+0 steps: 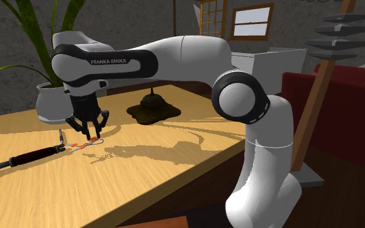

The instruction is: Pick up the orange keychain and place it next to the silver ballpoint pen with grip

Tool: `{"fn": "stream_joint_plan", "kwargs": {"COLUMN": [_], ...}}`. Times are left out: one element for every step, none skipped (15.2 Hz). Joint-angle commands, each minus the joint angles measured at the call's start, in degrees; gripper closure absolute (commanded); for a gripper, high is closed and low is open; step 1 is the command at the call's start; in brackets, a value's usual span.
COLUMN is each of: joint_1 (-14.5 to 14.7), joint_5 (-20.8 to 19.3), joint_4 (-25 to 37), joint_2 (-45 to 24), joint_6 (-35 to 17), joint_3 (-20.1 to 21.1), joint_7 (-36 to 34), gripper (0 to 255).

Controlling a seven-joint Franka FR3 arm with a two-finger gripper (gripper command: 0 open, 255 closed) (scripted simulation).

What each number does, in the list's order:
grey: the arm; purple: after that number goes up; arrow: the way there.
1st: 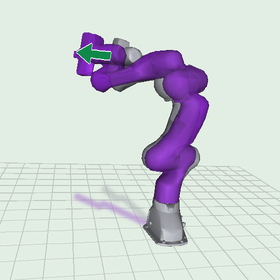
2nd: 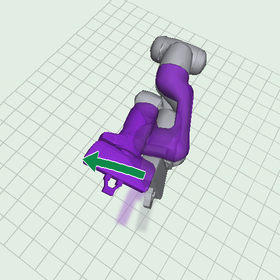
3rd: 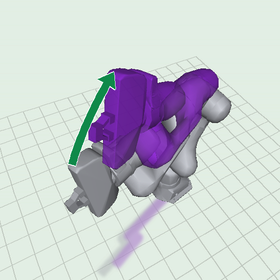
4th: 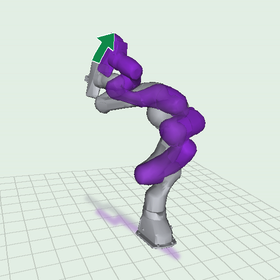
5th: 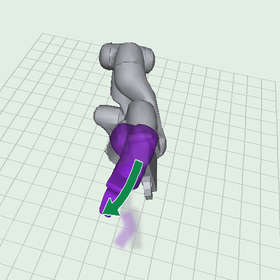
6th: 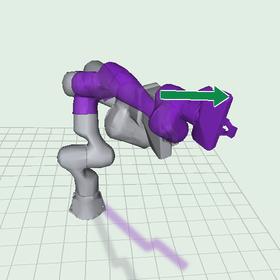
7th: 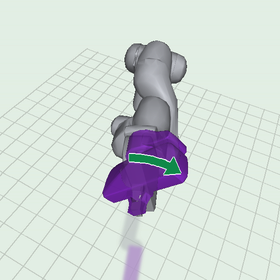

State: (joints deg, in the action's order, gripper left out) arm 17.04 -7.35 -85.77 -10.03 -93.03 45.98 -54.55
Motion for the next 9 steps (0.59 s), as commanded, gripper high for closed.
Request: {"fn": "stream_joint_plan", "kwargs": {"joint_1": [-0.28,-0.42,-0.54,-0.65,-0.77,-0.78,-0.77,-0.77,-0.77], "joint_5": [0.23,0.34,0.44,0.52,0.61,0.62,0.61,0.61,0.61], "joint_4": [-1.93,-2.87,-3.79,-4.69,-5.8,-5.81,-5.8,-5.8,-5.8], "joint_2": [0.33,0.49,0.64,0.76,0.89,0.91,0.9,0.9,0.89], "joint_6": [-1.73,-2.55,-3.37,-4.18,-5.19,-5.2,-5.19,-5.19,-5.19], "joint_3": [-0.06,-0.09,-0.12,-0.14,-0.17,-0.18,-0.18,-0.18,-0.18], "joint_7": [0.11,0.17,0.22,0.25,0.29,0.3,0.29,0.29,0.29], "gripper": [255,255,255,255,255,255,255,255,255]}}
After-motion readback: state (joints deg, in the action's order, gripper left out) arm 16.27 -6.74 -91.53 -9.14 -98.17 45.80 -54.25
